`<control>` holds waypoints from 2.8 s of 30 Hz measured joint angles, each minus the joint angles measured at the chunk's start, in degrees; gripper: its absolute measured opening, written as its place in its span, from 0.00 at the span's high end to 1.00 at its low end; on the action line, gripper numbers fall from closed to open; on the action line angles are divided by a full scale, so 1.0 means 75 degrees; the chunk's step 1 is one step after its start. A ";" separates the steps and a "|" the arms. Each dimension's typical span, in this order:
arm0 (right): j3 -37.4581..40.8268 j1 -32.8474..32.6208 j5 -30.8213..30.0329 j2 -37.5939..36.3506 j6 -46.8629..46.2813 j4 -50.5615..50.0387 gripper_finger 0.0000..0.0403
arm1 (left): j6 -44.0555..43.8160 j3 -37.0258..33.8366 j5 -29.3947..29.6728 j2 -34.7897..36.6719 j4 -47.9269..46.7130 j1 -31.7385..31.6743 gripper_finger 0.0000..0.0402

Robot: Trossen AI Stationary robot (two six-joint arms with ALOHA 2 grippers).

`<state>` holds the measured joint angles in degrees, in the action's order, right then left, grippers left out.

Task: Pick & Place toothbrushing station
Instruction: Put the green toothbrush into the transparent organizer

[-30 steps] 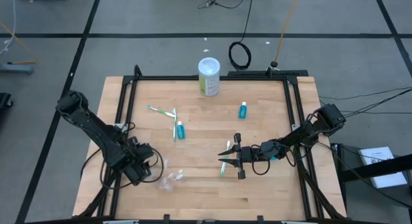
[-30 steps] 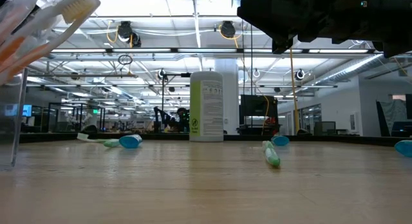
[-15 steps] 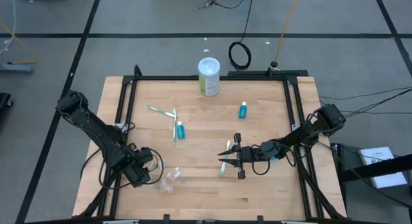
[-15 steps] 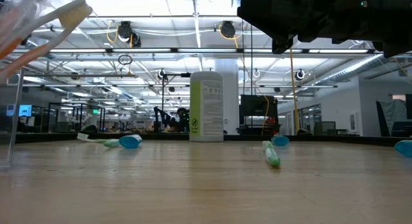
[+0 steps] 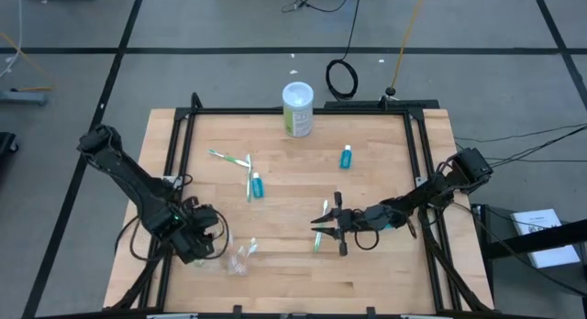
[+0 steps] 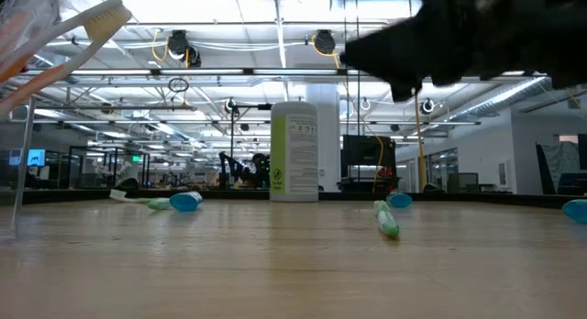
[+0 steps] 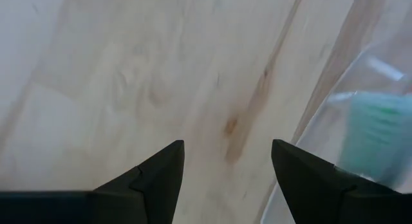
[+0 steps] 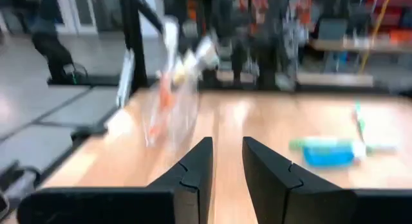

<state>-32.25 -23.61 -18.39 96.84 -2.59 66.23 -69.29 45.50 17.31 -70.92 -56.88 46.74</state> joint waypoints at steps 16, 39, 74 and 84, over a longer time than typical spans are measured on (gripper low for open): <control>-0.2800 0.0168 -0.0938 -0.0003 -0.5091 -0.9468 0.54 | 0.1629 0.0000 0.4990 0.2161 0.0761 -0.0015 0.40; -0.3118 0.1008 0.0268 0.0097 -0.7361 -1.0852 0.62 | 0.7481 -0.1271 0.3235 0.1726 0.6666 -0.1890 0.40; -0.3104 0.1191 0.0076 0.0343 -0.3493 -0.7688 0.97 | 0.6889 -0.1274 0.2499 0.1654 0.6951 -0.2488 0.40; -0.3107 0.1118 0.0091 0.0195 -0.0401 -0.3636 0.97 | 0.7165 -0.1268 0.2493 0.1405 0.8072 -0.2856 0.40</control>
<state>-55.55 -15.22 -17.71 98.30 -5.60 38.96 -15.55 35.99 36.01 -60.39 3.65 25.32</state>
